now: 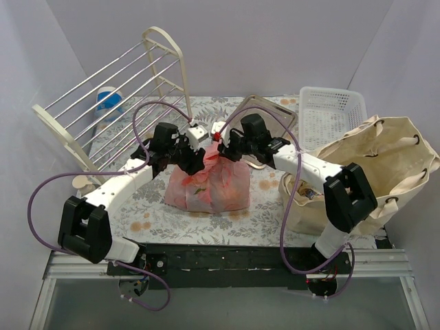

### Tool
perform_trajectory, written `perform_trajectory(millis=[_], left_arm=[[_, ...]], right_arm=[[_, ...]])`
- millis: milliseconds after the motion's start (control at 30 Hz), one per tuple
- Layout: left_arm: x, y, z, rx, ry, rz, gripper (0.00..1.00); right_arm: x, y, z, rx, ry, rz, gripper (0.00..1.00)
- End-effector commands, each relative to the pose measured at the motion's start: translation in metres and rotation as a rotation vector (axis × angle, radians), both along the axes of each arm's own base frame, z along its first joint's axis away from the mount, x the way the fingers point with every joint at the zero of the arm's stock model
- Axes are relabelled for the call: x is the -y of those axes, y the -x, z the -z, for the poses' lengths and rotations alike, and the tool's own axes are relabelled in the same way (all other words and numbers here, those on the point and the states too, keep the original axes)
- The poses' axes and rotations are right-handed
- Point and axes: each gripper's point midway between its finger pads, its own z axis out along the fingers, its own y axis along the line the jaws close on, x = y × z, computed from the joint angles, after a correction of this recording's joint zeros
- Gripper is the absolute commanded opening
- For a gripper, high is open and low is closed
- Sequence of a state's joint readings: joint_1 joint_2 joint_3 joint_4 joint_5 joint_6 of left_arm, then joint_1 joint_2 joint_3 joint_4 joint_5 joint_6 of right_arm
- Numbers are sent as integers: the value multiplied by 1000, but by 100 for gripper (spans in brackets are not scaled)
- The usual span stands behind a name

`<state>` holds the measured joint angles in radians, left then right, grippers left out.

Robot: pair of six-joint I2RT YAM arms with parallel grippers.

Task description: Untie the knot of the grocery bags and take out the mixed food

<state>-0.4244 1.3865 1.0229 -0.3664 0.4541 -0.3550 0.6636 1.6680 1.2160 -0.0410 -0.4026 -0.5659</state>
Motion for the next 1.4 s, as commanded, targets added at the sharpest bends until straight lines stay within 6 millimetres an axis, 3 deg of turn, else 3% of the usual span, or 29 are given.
perform_trajectory(millis=[0,33,100,133,367,500,567,600,633,667,733,767,833,900,1067,1200,1267,1333,1367], left_arm=[[-10,-7,18,27,-61,-45,35],[-13,-9,18,41,-71,-55,26],[-23,-13,23,61,-109,-95,0],[-27,-15,20,78,-112,-115,0],[-57,-24,6,125,-154,-238,0],[-58,-25,-18,147,-102,-276,0],[-36,-25,-56,168,41,-234,0],[-26,-23,-61,139,80,-202,9],[-15,-28,-89,154,136,-173,24],[-2,-22,-95,92,195,-133,51],[12,-25,-100,49,222,-93,60],[16,-27,-113,71,239,-73,63],[22,-27,-113,64,240,-46,67],[23,-27,-115,62,231,-39,69],[16,-20,-117,82,213,-52,70],[13,-8,-120,100,184,-30,71],[14,-1,-121,131,162,9,72],[16,6,-113,135,128,48,72],[16,8,-112,138,124,54,73]], right_arm=[[-2,-28,-14,54,-35,81,24],[2,-33,-21,56,-53,106,11],[21,-40,-21,-8,-89,185,3],[29,-40,-32,-8,-113,208,1],[124,-63,-55,-104,-216,489,1],[147,-51,-49,-164,-212,529,1],[147,-46,-52,-180,-228,518,4],[145,-44,-55,-181,-239,508,15],[141,-41,-60,-184,-253,485,37],[132,-38,-72,-185,-281,429,44],[122,-36,-80,-195,-293,382,58],[114,-37,-94,-159,-299,337,61],[105,-39,-101,-105,-276,297,68],[92,-38,-110,6,-216,232,69],[60,-46,-104,215,-93,183,70],[30,-44,-79,308,31,62,70],[23,-49,-74,346,77,84,69],[23,-68,-85,373,33,193,52],[32,-81,-93,390,21,278,41]])
